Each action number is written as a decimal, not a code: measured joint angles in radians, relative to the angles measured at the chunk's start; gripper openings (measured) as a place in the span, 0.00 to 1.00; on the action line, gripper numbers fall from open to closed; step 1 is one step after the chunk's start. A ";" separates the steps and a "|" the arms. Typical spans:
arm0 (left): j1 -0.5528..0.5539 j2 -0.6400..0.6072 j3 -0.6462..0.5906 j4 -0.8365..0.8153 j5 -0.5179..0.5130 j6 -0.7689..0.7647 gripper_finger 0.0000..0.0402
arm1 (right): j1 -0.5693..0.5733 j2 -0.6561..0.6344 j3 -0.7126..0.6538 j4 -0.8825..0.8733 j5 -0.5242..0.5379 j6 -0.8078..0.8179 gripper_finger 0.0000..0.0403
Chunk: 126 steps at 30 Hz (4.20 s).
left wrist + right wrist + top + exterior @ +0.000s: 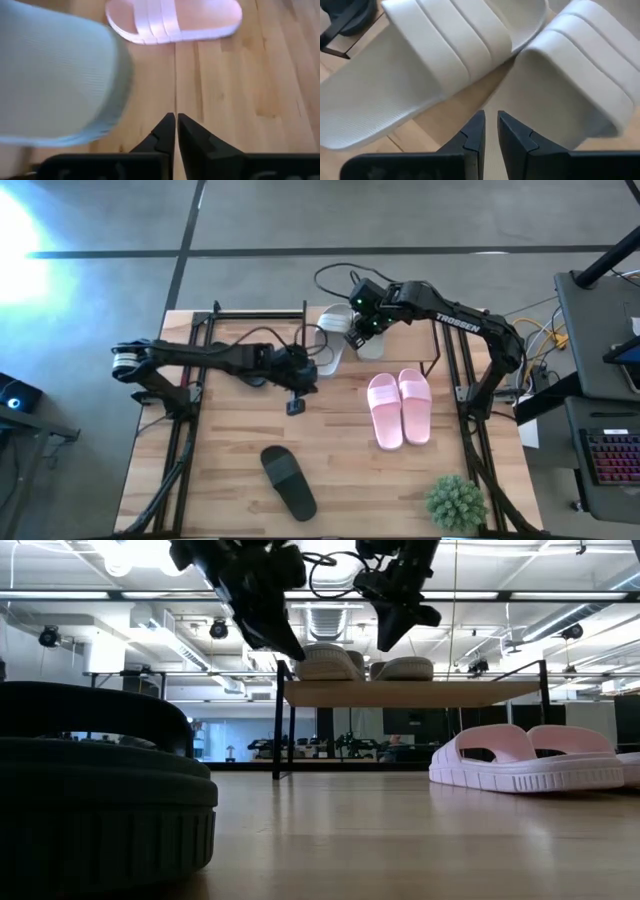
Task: Pick and place slides into the shelf
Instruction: Put the gray slide on the shelf, then adjust the gray slide on the shelf
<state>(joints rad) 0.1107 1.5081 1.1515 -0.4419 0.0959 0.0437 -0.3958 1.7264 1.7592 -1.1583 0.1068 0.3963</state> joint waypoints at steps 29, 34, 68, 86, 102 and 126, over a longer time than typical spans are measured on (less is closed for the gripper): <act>0.078 0.153 0.017 0.321 -0.070 0.102 0.00 | 0.003 -0.070 0.000 -0.052 0.116 0.031 0.11; 0.080 0.142 0.023 0.358 -0.086 0.104 0.00 | 0.002 -0.124 -0.004 -0.134 0.209 0.066 0.11; 0.179 -0.176 -0.093 -0.028 -0.415 -0.093 0.00 | -0.227 -0.220 -0.439 0.199 -0.014 0.066 0.02; 0.252 -0.170 -0.119 0.034 -0.411 -0.091 0.00 | -0.215 -0.220 -0.439 0.277 -0.114 0.013 0.02; 0.269 -0.170 -0.122 0.062 -0.367 -0.117 0.00 | -0.233 -0.280 -0.425 0.234 0.151 0.047 0.02; 0.269 -0.170 -0.126 0.075 -0.352 -0.146 0.00 | -0.364 0.126 0.045 0.263 0.000 -0.004 0.02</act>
<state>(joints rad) 0.3801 1.3384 1.0257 -0.3670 -0.2558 -0.1024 -0.7598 1.8520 1.8042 -0.8948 0.1068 0.3926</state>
